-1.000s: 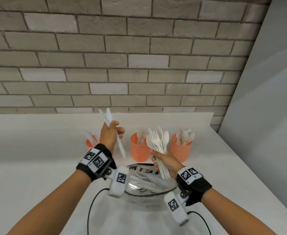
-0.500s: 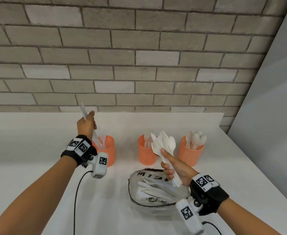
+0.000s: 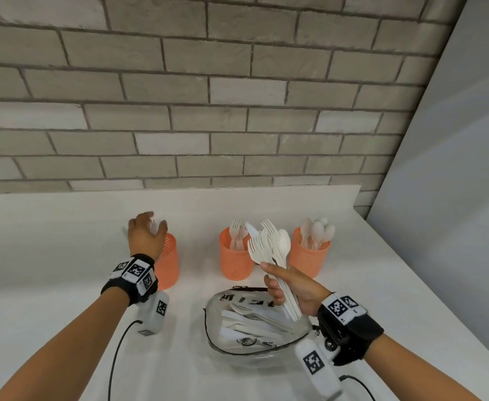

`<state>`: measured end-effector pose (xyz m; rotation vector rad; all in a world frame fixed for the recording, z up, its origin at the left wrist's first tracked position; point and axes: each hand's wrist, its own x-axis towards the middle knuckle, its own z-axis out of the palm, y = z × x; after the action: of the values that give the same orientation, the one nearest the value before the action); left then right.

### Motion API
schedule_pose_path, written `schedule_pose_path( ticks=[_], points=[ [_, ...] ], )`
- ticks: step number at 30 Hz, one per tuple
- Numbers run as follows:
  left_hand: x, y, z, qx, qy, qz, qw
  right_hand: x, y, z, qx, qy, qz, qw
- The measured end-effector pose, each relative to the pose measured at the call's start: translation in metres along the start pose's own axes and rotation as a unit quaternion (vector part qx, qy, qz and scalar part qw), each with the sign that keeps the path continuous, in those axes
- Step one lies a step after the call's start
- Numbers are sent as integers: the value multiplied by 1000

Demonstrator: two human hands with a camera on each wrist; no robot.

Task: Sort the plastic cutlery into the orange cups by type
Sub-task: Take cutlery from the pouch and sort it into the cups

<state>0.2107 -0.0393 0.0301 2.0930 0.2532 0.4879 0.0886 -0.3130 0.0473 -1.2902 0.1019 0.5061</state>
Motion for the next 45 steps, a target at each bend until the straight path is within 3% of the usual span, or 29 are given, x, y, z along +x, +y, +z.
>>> schedule_pose_path(
  ticks=[3,5,8,11,15,31,45],
  points=[
    [-8,19,-7,5,68,68,995,0,0,0,-6,-7,-9,1000],
    [-17,38,-8,-51,60,121,990,1,0,2,-21,-15,-14,1000],
    [-44,66,-5,-183,-68,116,974,1,1,7,-35,-33,-17,999],
    [-71,80,3,-256,-194,61,945,-2,1,12,-32,-45,-19,998],
    [-90,83,15,-308,-267,-4,913,-7,2,13,-27,-49,-22,998],
    [-108,88,25,-359,-248,-109,893,-8,4,7,-13,-48,-12,999],
    [-102,89,22,-332,-281,-132,891,-8,1,4,-27,-53,4,998]
  ],
)
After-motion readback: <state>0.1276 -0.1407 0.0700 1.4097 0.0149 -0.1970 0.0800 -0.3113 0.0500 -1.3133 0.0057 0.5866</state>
